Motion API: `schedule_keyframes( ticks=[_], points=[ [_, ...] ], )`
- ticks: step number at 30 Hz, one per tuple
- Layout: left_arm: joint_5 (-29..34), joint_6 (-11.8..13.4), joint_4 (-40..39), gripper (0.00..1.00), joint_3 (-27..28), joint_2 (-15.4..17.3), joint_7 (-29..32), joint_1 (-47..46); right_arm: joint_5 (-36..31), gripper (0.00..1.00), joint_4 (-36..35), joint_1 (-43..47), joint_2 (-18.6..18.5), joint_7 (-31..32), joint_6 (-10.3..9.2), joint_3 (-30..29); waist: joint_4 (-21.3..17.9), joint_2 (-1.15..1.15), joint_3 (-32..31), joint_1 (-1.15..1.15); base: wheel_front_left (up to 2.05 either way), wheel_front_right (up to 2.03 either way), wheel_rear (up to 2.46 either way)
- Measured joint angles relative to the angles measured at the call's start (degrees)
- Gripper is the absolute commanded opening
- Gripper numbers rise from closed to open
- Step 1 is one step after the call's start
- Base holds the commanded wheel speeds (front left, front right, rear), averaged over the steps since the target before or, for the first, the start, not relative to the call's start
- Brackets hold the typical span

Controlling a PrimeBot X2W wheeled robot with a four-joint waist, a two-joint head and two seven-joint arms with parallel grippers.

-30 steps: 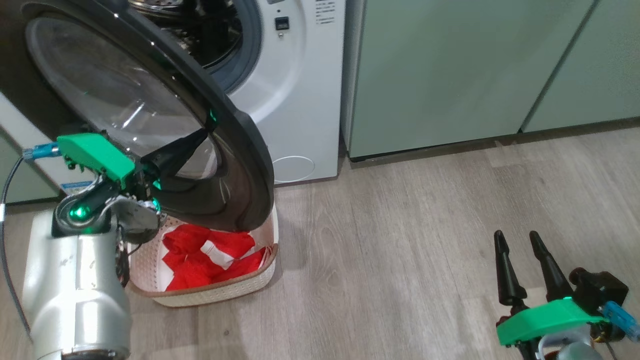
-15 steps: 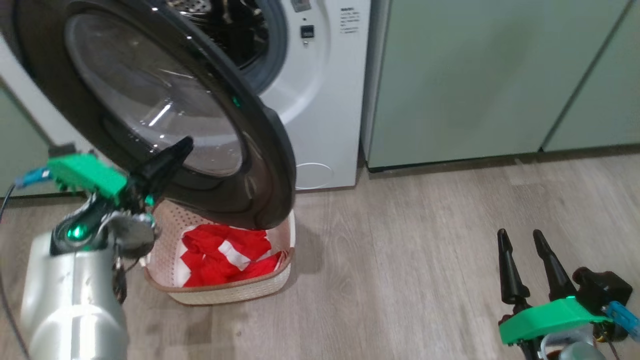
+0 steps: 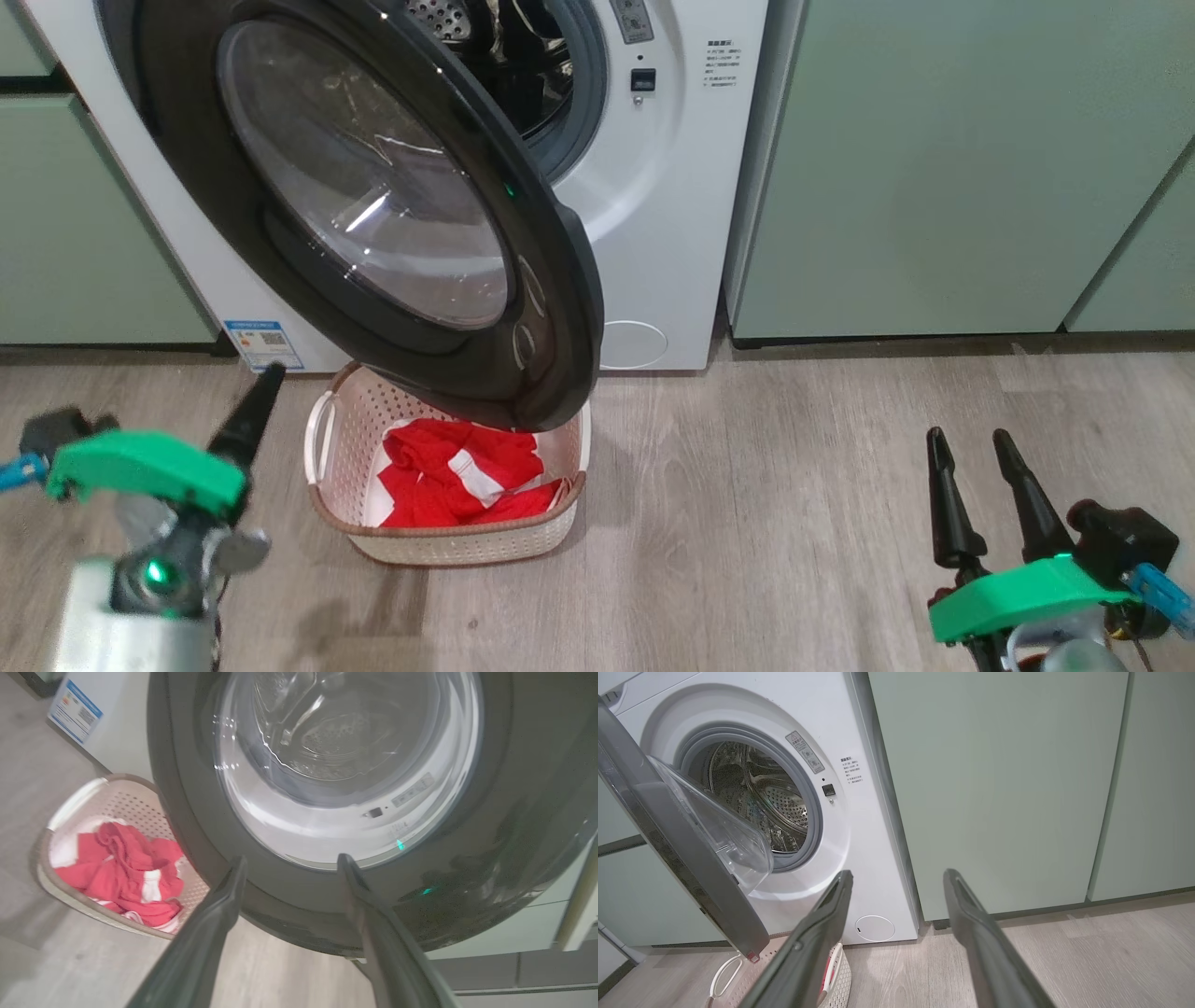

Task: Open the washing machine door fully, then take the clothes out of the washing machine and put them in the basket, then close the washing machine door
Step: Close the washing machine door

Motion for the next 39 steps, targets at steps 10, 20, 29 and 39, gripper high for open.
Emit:
schedule_keyframes(
  ticks=[10, 20, 29, 39],
  points=[
    [6.82, 0.0, -2.46, 1.0, -20.76, 8.54, -30.07, 7.99, 0.0, 1.0, -0.01, 0.02, 0.02, 0.0, 0.0, 0.31, 0.21, 0.0, -0.18, 0.0, 0.0, 0.0, 0.0],
    [18.87, -0.01, 2.55, 1.0, -22.02, 10.18, -39.16, 8.03, -0.01, 1.0, -0.57, 0.2, 0.31, 0.0, 0.0, -0.4, 0.46, 0.0, 0.15, 0.0, 0.0, 0.0, 0.0],
    [37.54, -0.01, -3.0, 1.0, -13.88, 4.28, -39.21, 11.51, -0.02, 1.0, -0.57, 0.55, 1.25, 0.0, 0.0, -0.38, 0.11, 0.0, 0.43, 0.0, 0.0, 0.0, 0.0],
    [46.48, -0.02, -4.17, 1.0, -13.33, 2.32, -39.21, 13.35, -0.02, 1.0, -0.56, 1.24, 1.47, 0.0, 0.0, -0.37, -0.05, 0.0, 1.1, 0.0, 0.0, 0.0, 0.0]
  ],
)
